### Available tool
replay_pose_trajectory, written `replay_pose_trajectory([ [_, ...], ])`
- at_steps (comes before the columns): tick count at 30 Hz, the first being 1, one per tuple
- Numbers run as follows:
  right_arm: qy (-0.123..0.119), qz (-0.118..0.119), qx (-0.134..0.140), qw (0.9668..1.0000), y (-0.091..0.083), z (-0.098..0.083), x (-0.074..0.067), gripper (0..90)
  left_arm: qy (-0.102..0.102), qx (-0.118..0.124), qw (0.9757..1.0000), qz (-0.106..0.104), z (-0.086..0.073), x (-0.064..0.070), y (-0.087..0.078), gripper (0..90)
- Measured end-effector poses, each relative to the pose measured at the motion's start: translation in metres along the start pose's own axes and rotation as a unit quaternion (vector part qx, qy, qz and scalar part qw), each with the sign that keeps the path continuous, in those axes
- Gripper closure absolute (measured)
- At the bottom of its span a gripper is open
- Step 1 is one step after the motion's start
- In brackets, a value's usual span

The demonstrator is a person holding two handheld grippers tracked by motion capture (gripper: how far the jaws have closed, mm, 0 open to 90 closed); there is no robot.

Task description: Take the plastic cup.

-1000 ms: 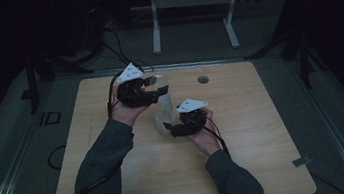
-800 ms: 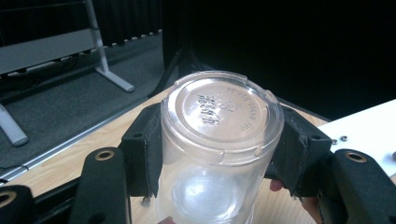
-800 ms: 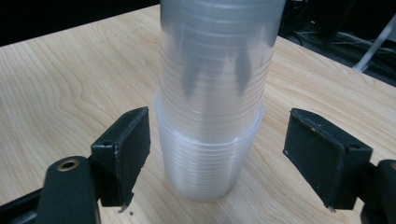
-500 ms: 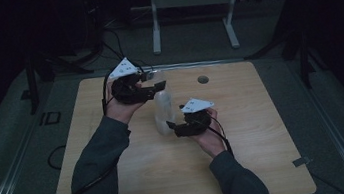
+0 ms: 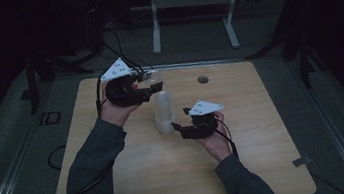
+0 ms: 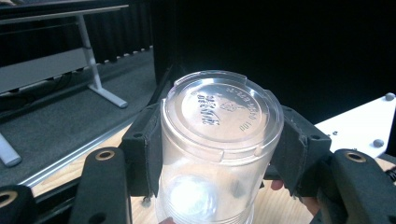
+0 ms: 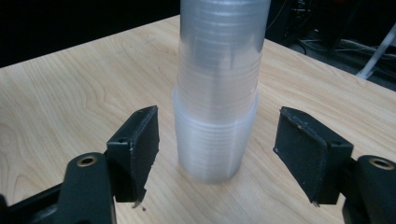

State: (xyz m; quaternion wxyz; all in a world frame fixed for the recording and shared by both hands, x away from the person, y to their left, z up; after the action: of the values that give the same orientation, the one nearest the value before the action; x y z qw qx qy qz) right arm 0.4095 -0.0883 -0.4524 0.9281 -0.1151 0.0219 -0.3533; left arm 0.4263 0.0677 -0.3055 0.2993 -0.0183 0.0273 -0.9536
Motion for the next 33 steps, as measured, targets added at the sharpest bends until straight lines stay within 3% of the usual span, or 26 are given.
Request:
replay_pose_trajectory([
  [8,-0.001,0.007,-0.006,1.0000,-0.014,-0.006,-0.003,33.6,0.001,0.003,1.0000,-0.005,-0.002,0.004,-0.016,40.2],
  [13,-0.001,0.012,-0.014,0.9998,-0.023,-0.018,-0.008,33.7,-0.001,0.009,1.0000,-0.004,-0.007,0.006,-0.030,40.3],
  [33,0.009,0.020,-0.018,0.9996,-0.029,-0.037,-0.012,33.4,-0.009,0.002,0.9999,0.005,-0.038,0.012,-0.050,40.3],
])
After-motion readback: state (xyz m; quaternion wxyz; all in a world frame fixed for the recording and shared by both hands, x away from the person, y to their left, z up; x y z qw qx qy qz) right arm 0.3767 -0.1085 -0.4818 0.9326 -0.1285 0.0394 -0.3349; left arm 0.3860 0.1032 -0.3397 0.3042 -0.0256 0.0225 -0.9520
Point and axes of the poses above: each handheld gripper's, and its own axes: y roughly forward along the jaws, z roughly out of its top, x roughly to its right, the point moved 7 cm from there along y, roughly forward along the jaws, and after that the axes turned 13 degrees about x, right-handed, at the moved point
